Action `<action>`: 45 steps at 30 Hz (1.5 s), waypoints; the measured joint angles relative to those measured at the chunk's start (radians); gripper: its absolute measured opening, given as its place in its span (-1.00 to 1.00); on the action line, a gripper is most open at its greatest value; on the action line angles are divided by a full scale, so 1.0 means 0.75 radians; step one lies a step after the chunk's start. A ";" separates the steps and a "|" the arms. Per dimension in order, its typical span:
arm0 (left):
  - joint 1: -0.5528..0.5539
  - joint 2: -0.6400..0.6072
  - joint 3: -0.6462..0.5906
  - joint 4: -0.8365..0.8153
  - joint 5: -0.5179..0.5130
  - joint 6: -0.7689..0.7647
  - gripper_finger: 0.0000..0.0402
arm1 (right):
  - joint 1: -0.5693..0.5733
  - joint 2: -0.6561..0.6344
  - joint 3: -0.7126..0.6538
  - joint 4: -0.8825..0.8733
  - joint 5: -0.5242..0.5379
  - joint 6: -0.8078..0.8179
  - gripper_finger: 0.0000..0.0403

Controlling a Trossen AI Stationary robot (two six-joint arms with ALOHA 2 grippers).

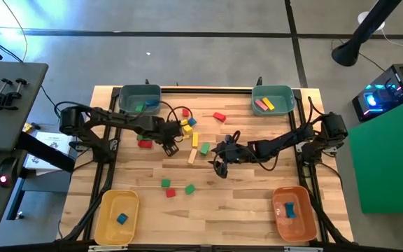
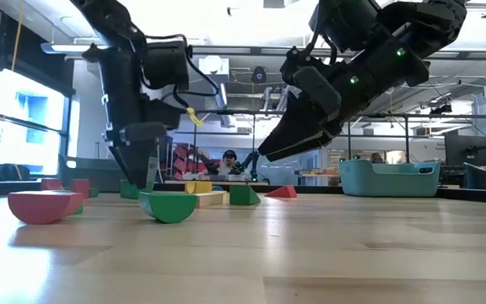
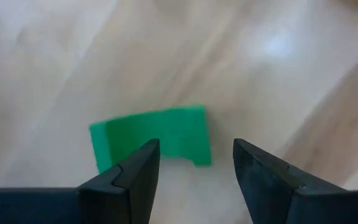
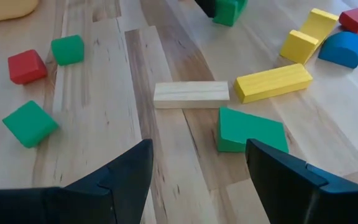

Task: Sort blocks by size
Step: Put the green arch block into the orange bin

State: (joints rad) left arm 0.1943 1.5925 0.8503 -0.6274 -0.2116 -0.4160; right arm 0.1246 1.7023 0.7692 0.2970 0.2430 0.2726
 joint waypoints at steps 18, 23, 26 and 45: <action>0.018 -0.023 -0.083 0.215 0.033 0.076 -0.94 | 0.000 0.001 0.000 0.078 0.113 0.033 0.25; -0.113 -0.117 -0.034 0.314 0.019 0.048 -0.95 | 0.007 0.001 0.016 0.170 0.102 -0.160 0.25; -0.172 -0.185 -0.034 0.470 0.003 0.080 -0.96 | 0.029 0.001 0.054 0.174 0.124 -0.373 0.25; -0.213 -0.242 -0.116 1.494 0.375 0.209 -0.97 | 0.138 0.001 0.224 0.131 0.928 -1.082 0.25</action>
State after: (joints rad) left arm 0.0344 1.4109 0.7631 0.4928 0.0696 -0.2596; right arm 0.2277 1.7028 0.9373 0.3950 0.9389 -0.5390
